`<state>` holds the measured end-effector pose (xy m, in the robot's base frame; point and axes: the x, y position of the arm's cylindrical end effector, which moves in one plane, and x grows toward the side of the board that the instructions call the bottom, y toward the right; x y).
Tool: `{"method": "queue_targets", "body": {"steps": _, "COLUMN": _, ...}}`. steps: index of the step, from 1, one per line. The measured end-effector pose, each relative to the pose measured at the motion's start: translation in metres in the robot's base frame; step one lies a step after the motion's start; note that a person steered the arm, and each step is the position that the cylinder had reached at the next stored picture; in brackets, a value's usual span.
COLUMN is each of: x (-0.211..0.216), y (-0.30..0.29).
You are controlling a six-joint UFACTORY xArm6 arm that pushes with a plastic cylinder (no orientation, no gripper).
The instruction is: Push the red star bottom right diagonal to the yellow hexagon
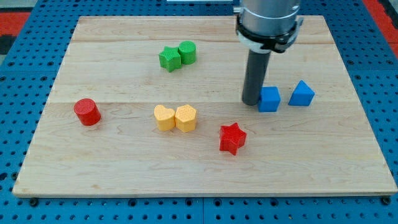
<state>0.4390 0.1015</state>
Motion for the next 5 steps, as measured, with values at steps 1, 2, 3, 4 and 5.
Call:
{"method": "queue_targets", "body": {"steps": 1, "x": -0.009, "y": 0.017}}
{"method": "queue_targets", "body": {"steps": 2, "x": 0.018, "y": 0.006}}
{"method": "queue_targets", "body": {"steps": 3, "x": 0.04, "y": 0.004}}
{"method": "queue_targets", "body": {"steps": 4, "x": 0.066, "y": -0.002}}
{"method": "queue_targets", "body": {"steps": 5, "x": 0.074, "y": -0.013}}
